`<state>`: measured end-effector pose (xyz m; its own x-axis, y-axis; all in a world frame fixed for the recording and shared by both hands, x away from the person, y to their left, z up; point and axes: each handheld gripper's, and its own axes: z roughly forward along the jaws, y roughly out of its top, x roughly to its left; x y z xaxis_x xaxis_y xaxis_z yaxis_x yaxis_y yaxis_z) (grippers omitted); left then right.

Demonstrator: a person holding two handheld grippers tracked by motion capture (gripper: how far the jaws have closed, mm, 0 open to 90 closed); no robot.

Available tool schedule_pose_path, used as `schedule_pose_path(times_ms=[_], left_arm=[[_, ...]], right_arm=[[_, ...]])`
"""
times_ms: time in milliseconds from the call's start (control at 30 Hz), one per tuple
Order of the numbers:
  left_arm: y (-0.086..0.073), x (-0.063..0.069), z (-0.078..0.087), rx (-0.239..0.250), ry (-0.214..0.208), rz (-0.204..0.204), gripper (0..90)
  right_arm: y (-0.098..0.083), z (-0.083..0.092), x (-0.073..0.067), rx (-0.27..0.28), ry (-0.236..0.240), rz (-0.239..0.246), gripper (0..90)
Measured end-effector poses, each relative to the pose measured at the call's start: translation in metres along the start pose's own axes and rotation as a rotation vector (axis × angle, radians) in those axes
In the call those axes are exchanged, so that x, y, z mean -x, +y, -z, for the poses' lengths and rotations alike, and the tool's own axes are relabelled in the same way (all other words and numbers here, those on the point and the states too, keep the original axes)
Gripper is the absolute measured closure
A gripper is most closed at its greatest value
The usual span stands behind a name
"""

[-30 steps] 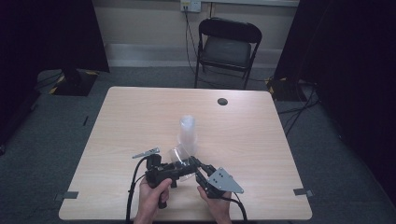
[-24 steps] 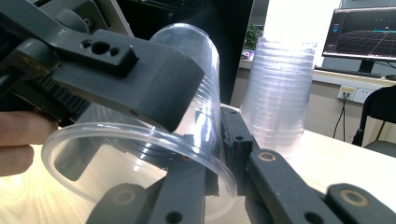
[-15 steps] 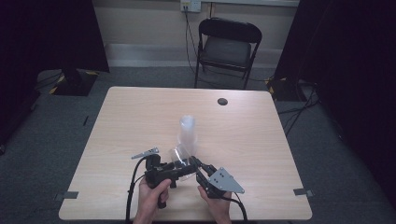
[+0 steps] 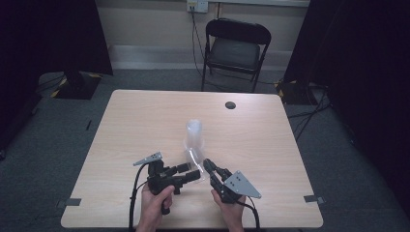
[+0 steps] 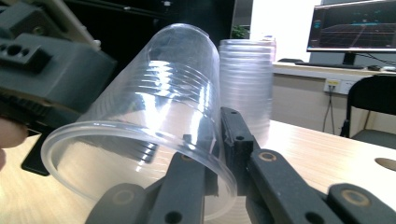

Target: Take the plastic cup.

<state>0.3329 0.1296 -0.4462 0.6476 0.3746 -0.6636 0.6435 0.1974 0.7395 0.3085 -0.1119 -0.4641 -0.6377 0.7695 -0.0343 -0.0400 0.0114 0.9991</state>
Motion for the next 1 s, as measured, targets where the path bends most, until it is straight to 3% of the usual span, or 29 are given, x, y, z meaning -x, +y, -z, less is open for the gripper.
schedule_pose_path(times_ms=[133, 233, 300, 433, 567, 633, 700, 833, 1000], left_arm=[[-0.001, -0.002, 0.001, -0.008, 0.047, -0.029, 16.8], [-0.003, -0.001, 0.001, -0.02, 0.06, -0.087, 16.9], [-0.003, 0.0, 0.001, -0.014, 0.067, -0.097, 16.9], [-0.003, 0.001, 0.002, -0.033, 0.12, -0.182, 17.5], [-0.003, 0.002, 0.003, -0.026, 0.176, -0.244, 17.7], [-0.002, 0.001, 0.003, -0.021, 0.184, -0.259, 21.5], [-0.004, 0.002, 0.002, -0.025, 0.243, -0.326, 22.9], [-0.007, 0.003, -0.001, -0.031, 0.262, -0.382, 22.9], [-0.007, 0.002, -0.001, -0.031, 0.282, -0.417, 21.8]], right_arm=[[0.001, 0.002, 0.005, -0.015, -0.021, -0.021, 86.4], [0.0, 0.003, 0.007, -0.038, -0.02, -0.04, 86.6], [0.001, 0.003, 0.008, -0.052, -0.027, -0.041, 86.7], [0.004, 0.006, 0.011, -0.088, -0.037, -0.055, 86.6], [0.007, 0.008, 0.014, -0.134, -0.036, -0.08, 86.4], [0.008, 0.009, 0.016, -0.156, -0.041, -0.088, 86.6], [0.009, 0.01, 0.018, -0.177, -0.041, -0.103, 86.9], [0.011, 0.012, 0.021, -0.223, -0.04, -0.117, 87.5], [0.013, 0.012, 0.024, -0.265, -0.028, -0.136, 87.6]])
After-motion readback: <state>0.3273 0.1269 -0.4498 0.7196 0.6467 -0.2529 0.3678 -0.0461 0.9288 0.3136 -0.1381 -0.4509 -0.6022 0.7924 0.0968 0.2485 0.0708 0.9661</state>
